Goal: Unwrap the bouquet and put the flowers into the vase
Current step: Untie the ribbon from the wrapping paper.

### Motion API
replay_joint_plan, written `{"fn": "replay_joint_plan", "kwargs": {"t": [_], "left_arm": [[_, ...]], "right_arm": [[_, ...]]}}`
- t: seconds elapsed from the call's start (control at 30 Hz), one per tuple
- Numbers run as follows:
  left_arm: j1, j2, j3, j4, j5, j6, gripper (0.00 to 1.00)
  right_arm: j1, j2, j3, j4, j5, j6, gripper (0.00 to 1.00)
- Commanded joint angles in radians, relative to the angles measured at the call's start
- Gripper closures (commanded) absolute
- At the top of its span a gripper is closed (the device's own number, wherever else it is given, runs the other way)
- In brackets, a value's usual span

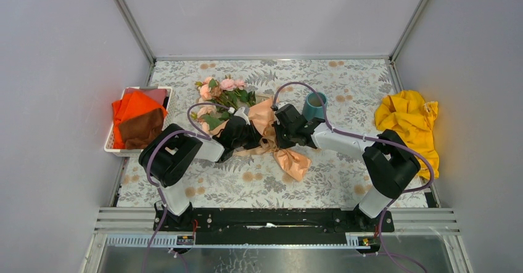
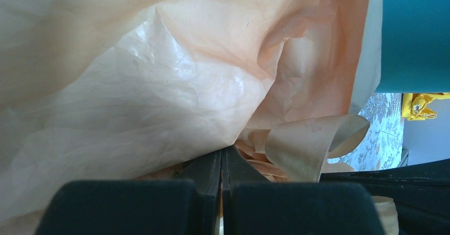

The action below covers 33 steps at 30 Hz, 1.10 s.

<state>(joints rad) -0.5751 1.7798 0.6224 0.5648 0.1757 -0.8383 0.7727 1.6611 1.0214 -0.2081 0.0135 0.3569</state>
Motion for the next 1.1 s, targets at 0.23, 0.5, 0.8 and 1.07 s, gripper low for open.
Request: {"fn": "replay_joint_plan", "kwargs": {"t": [0.23,0.5,0.8,1.07], "left_arm": [[0.003,0.037,-0.048,-0.215,-0.050,0.042,1.00],[0.003,0.041,-0.045,-0.215,-0.048,0.042,1.00],[0.003,0.028,-0.055,-0.215,-0.051,0.039,1.00],[0.004,0.008,-0.064,-0.221,-0.056,0.039,1.00]], "right_arm": [[0.016,-0.092,0.065,-0.021,0.041,0.014,1.00],[0.016,-0.190,0.088,-0.064,0.074,0.007,1.00],[0.016,-0.292,0.144,-0.108,0.136,-0.019,1.00],[0.016,-0.363,0.183,-0.135,0.170,-0.034,1.00]]}}
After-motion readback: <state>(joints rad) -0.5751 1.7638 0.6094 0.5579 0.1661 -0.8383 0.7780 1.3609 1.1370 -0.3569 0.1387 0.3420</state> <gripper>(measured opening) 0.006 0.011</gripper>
